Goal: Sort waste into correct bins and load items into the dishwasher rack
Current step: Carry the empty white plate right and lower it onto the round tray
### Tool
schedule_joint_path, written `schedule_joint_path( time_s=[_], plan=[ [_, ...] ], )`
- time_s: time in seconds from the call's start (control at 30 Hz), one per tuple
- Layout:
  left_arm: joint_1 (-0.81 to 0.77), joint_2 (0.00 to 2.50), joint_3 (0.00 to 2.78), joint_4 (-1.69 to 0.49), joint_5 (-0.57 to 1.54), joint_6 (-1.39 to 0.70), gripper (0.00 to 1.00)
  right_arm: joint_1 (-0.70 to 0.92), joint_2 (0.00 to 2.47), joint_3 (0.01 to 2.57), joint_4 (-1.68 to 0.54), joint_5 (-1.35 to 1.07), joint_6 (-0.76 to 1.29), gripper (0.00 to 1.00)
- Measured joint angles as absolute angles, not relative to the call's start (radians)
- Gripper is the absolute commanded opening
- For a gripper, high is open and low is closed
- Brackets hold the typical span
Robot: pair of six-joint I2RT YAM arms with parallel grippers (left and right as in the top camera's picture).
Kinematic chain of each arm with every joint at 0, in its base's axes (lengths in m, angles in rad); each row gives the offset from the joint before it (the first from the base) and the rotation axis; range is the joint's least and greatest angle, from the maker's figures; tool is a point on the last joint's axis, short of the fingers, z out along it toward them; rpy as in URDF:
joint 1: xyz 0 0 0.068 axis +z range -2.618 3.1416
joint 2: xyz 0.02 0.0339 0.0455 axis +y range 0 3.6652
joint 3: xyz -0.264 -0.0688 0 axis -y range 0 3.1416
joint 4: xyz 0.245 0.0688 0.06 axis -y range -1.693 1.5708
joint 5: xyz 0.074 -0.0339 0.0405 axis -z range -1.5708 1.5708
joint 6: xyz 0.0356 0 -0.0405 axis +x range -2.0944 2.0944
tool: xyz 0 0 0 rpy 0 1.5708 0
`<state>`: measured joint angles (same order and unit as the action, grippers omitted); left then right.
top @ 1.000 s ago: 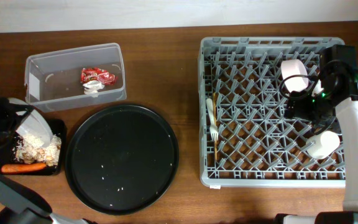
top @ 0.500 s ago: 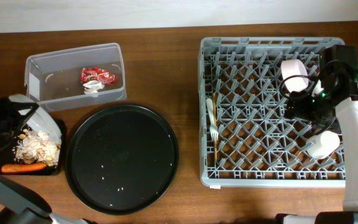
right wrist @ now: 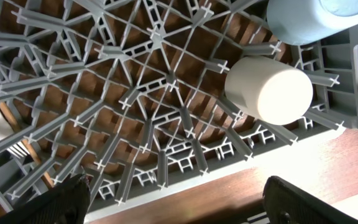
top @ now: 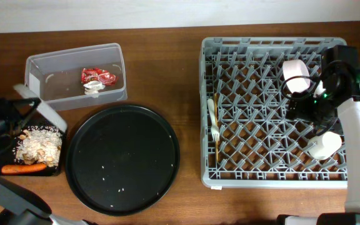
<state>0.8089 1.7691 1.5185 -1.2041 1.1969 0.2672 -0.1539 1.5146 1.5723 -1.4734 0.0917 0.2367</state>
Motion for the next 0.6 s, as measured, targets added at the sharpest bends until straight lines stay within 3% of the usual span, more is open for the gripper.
schedule_joint_path(
  time_s=[0.37,0.6],
  plan=[
    [0.861,1.769,1.519,-1.298,1.322,0.304,0.00,-0.154,1.515,1.572,-1.474,0.097,0.236,0.92],
    [0.724,1.697,1.518,-1.373,1.232,0.361,0.00,-0.154,1.515,1.572,-1.474,0.098,0.236,0.92]
  ],
)
